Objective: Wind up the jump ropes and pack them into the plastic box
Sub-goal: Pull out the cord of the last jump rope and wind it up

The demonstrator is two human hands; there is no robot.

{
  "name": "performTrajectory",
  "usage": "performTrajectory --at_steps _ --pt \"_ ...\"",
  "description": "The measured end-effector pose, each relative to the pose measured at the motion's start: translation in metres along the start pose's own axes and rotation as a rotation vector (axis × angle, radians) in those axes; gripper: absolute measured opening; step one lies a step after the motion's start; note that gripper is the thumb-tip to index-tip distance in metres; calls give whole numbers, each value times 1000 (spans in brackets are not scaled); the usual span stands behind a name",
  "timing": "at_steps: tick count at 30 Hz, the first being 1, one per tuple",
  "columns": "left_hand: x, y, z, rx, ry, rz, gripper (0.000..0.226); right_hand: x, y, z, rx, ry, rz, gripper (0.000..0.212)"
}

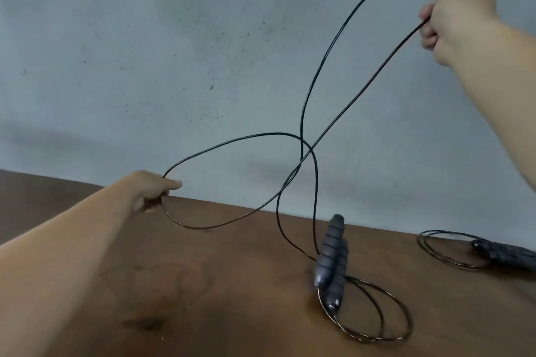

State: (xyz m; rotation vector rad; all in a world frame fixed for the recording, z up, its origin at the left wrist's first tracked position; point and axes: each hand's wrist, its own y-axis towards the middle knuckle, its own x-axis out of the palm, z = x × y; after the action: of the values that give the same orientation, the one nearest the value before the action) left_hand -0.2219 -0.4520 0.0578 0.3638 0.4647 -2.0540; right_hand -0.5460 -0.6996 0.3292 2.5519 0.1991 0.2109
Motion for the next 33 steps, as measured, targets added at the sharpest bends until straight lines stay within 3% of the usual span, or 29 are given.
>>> performTrajectory --at_steps 3,6,9,11,14,15,17,19,22,26,29,31,33 --pt "10 -14 19 2 -5 -157 22 8 -4 -19 -83 -68 -103 14" --pt "29 -43 59 151 -102 -308 59 24 -13 -33 -116 -145 -283 14" --pt "54 -82 100 414 -211 -272 75 42 -26 -34 -87 -292 -366 18" --pt "73 -100 117 566 -187 -110 77 55 -34 -26 -73 -380 -378 21" --pt "96 -124 119 999 -46 463 65 70 -45 -7 -3 -402 -407 24" --pt "104 -129 115 1149 -44 582 60 73 -50 0 27 -384 -416 25" --pt "121 -129 102 1257 -73 600 44 76 -59 15 73 -354 -441 26" --pt "137 -118 82 1120 -16 456 30 76 -66 31 135 -290 -492 27" --pt "154 -91 53 813 197 325 47 75 -75 52 279 -77 -585 27" --pt "157 -60 31 372 144 113 62 75 -98 81 482 165 -671 32" --pt "168 -45 22 201 -96 18 38 77 -120 113 613 280 -705 31" --pt "173 -41 18 154 -129 -47 26 73 -132 144 683 142 -684 26" --pt "180 -47 14 62 -101 -241 31 58 -143 175 514 -500 -772 16"
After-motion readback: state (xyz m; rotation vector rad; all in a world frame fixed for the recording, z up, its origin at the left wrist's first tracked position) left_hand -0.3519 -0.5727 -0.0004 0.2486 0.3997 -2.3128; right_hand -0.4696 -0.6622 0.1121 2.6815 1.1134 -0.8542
